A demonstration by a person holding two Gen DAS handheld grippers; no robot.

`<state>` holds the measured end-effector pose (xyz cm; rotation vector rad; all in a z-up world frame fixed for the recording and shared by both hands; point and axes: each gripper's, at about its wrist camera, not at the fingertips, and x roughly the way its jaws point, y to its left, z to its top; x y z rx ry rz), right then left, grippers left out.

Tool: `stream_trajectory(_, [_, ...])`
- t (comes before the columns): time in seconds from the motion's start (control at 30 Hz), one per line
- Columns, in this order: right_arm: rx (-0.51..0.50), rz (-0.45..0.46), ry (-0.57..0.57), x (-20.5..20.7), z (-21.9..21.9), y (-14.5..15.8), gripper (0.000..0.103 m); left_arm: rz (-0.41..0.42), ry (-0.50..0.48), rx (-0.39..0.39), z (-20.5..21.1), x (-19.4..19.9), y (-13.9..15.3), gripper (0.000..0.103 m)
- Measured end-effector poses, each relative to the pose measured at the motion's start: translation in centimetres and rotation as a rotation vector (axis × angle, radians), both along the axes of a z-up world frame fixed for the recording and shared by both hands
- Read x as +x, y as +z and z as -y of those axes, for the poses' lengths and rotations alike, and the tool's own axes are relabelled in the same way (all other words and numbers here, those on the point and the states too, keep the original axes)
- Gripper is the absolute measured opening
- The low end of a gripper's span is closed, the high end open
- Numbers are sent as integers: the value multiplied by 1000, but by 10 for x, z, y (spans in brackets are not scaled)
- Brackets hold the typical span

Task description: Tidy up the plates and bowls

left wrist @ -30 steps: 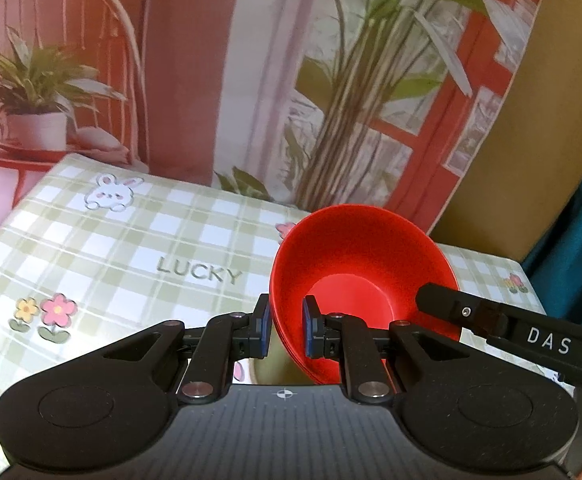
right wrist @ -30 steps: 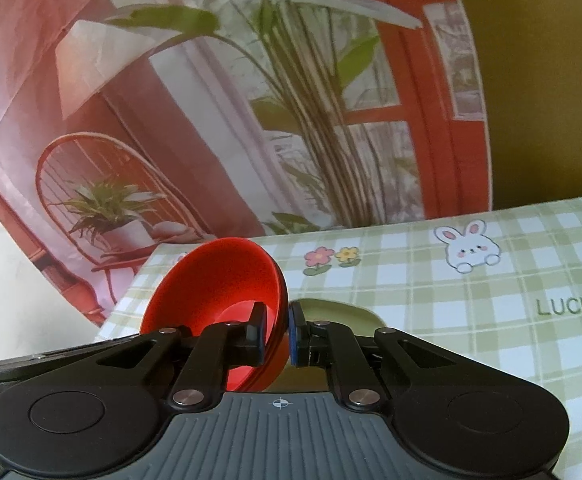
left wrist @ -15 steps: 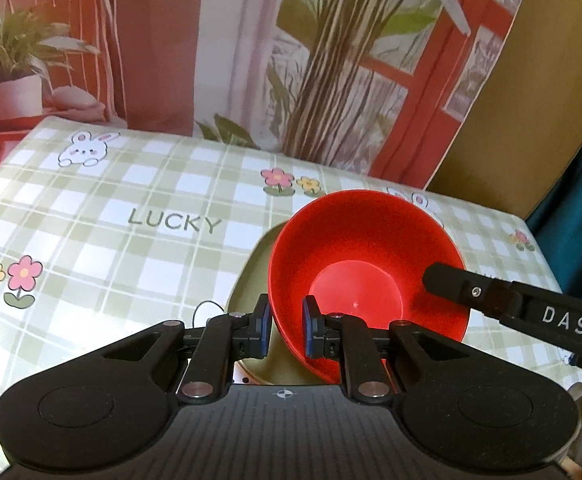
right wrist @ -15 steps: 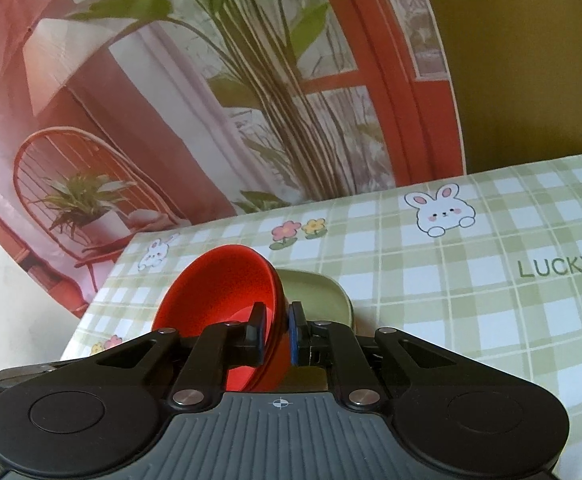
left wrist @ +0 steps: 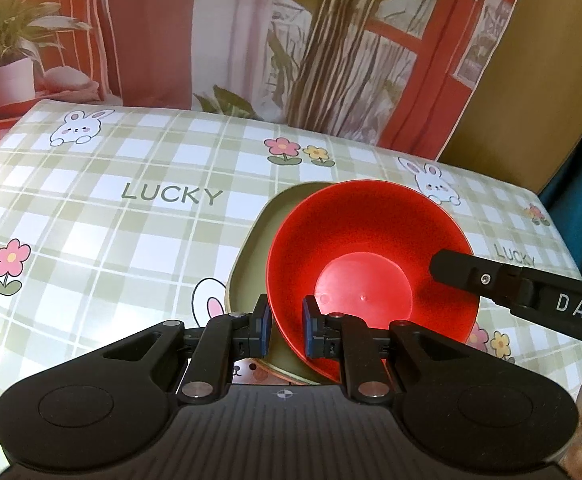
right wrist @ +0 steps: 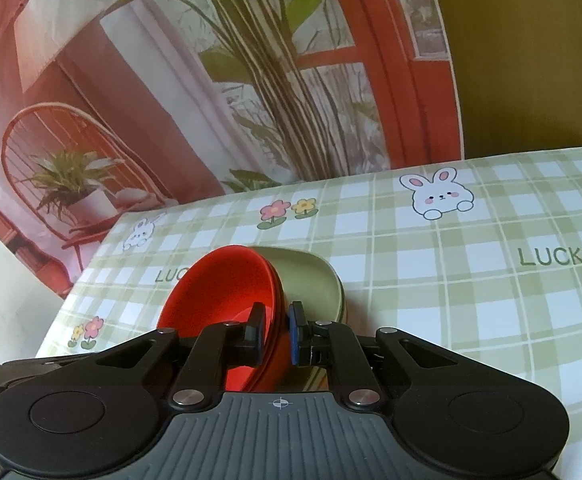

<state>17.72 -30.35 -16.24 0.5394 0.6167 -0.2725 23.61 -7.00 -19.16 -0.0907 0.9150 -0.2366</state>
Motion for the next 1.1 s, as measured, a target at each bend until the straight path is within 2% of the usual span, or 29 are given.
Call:
stream_trajectory(0.53, [-6,-30,-8,-1,4,-5,12,20,-24,25,4,-1,2,19])
stream_trajectory(0.63, [-18,-22,-16,-3,4,0,20,31,-21,49,4,-3,6,30])
stream_trajectory(0.7, [-27,-12,-16,-5,3,5,21,56,-19,67,3,-5,11,40])
stream_trajectory(0.83, [-56,11,-27,-11,2,18,25,87,-19,58,-3,-8,25,46])
stream_trajectory(0.9, [-79,29,-31,-16,2,27,27,118,-13,64,-6,-11,35,52])
stream_trajectory(1.0, [-137,53,-36,-24,1,41,33,189,0,95,-11,-18,54,60])
stream_trajectory(1.07, [-190,64,-43,-28,-1,52,46,239,10,116,-15,-22,68,67])
stream_trajectory(1.1, [-206,73,-41,-31,-2,58,48,263,21,123,-17,-25,76,69])
